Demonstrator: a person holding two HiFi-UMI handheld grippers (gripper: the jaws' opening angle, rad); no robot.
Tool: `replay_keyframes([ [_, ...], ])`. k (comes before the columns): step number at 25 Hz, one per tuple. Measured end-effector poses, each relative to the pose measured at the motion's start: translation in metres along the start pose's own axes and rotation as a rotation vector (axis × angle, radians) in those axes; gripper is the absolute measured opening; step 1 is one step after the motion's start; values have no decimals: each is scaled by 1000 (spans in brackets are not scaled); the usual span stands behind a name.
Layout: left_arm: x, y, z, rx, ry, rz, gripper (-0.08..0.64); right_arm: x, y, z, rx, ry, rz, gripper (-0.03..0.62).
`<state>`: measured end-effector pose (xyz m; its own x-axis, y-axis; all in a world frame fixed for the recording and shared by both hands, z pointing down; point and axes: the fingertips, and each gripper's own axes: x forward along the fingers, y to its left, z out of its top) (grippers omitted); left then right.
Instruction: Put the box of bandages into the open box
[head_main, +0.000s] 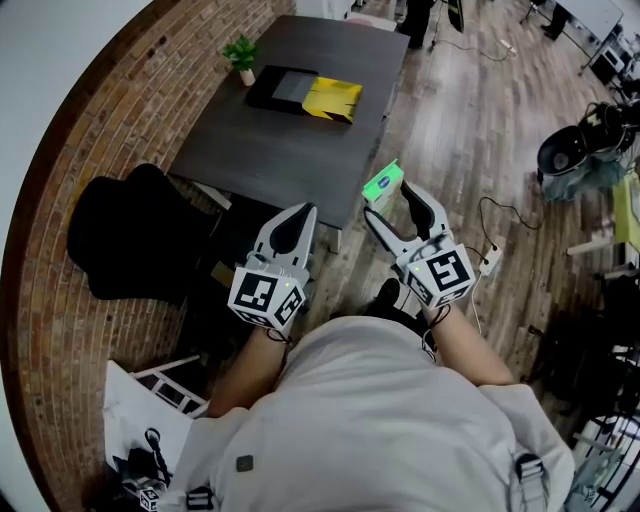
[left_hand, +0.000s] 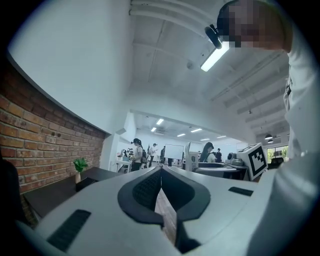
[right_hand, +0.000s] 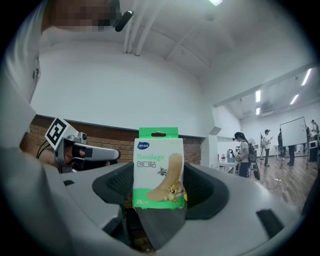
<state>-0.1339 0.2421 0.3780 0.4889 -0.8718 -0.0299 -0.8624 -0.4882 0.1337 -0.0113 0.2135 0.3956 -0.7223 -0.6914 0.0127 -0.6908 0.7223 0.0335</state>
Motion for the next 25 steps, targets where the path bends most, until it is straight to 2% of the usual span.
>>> replay_keyframes([
  [3, 21, -6, -6, -3, 15, -13, 18, -1, -17, -1, 12, -10, -2, 308],
  [9, 79, -30, -17, 114, 44, -48, 18, -5, -71, -3, -18, -12, -27, 308],
  [12, 116, -36, -20, 105, 50, -60, 18, -5, -100, 0, -35, -16, -27, 308],
  [20, 211, -60, -17, 81, 32, -43, 18, -11, -190, 1, -10, -28, -4, 308],
  [25, 258, -73, -18, 76, 28, -36, 18, -15, -229, -2, -4, -26, 14, 308],
])
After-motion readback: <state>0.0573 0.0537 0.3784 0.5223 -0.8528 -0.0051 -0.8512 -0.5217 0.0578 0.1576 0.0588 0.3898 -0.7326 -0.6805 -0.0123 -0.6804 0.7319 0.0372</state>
